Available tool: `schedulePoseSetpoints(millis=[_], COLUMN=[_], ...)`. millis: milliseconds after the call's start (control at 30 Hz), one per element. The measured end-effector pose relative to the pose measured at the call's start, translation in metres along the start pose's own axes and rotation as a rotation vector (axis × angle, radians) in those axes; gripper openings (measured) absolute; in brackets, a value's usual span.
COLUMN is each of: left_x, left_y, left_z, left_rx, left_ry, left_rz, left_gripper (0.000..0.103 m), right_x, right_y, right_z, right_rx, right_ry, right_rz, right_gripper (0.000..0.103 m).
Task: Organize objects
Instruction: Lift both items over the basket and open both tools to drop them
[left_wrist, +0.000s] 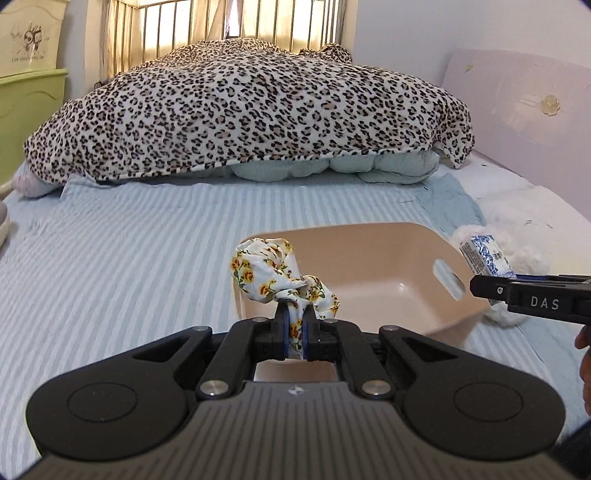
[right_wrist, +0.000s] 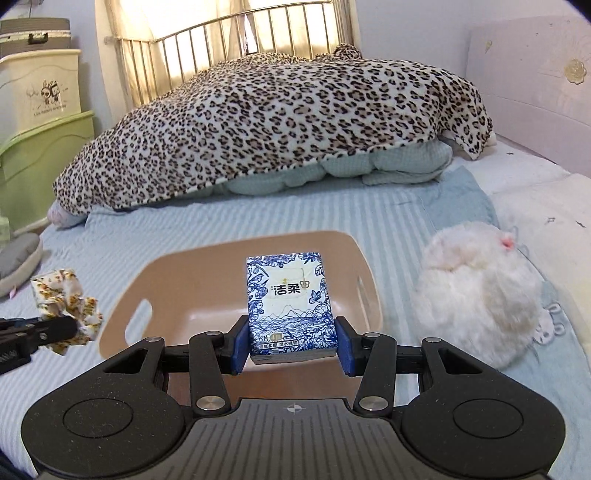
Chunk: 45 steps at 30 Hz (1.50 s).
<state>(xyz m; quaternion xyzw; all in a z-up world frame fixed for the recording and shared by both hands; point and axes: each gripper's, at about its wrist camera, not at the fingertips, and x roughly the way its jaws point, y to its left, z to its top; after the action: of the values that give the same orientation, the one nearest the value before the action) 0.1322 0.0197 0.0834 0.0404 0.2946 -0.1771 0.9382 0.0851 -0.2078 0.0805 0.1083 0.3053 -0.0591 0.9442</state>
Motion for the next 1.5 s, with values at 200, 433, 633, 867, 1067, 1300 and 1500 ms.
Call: schedulePoseSetpoints(millis=[200,433,633,867,1067,1300,1500], left_x=[0.05,0.108,0.131,0.118,0.08,0.04,0.015], left_y=[-0.018,-0.029,-0.022,-0.018,-0.023,-0.022,-0.015], left_z=[0.004,-0.012,-0.024,-0.017,-0.011,-0.027,-0.038], left_rx=[0.068,0.104,0.072,0.051,0.081,0.077,0.057], left_ry=[0.043,0.158,0.236,0.234,0.155,0.135,0.136], left_rz=[0.028,0.046,0.046,0.053,0.084,0.09,0.088], left_gripper=[0.007,0.007,0.008,0.055,0.081,0.087,0.088], right_x=[0.035,0.076,0.1,0.096,0.064,0.027,0.012], right_y=[0.003,0.009,0.017,0.02,0.022,0.023,0.025], right_z=[0.013,0.005,-0.011,-0.021,-0.016,-0.022,-0.041], right_rx=[-0.013,-0.039,-0.099,-0.121,-0.12,-0.124,-0.105], right_ry=[0.018,0.099,0.167,0.167,0.107,0.087,0.12], right_rz=[-0.023,-0.049,-0.076,-0.086,-0.101,-0.107,-0.101], right_gripper=[0.044,0.044,0.044,0.054,0.079,0.094,0.096])
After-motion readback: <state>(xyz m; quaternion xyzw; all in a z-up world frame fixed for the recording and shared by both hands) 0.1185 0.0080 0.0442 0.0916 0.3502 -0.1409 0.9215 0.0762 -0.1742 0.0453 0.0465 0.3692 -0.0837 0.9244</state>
